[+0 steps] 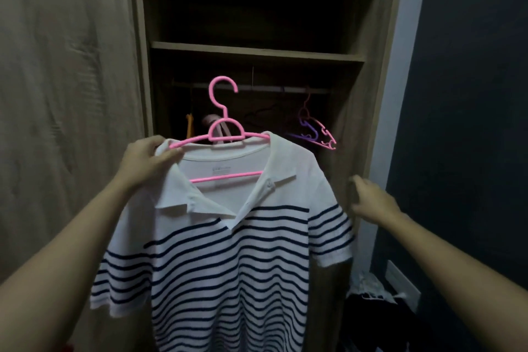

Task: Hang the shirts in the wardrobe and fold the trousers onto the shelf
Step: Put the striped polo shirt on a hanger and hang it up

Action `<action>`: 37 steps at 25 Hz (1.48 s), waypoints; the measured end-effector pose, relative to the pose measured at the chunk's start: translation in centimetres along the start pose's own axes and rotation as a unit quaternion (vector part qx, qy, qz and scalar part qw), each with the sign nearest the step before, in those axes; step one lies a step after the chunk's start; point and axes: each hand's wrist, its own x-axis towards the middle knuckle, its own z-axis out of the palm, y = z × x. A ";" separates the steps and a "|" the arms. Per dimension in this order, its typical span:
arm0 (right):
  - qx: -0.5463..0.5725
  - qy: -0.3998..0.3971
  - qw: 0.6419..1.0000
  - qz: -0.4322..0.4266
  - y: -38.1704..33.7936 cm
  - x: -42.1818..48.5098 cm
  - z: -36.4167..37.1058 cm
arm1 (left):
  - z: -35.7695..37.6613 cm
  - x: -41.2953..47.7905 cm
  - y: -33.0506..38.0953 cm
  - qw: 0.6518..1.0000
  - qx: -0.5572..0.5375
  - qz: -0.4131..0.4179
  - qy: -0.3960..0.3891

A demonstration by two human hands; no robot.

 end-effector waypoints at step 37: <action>0.384 -0.062 0.890 -0.239 -19.9 35.2 -3.5 | 23.0 13.4 8.4 0.994 -0.107 -0.018 0.003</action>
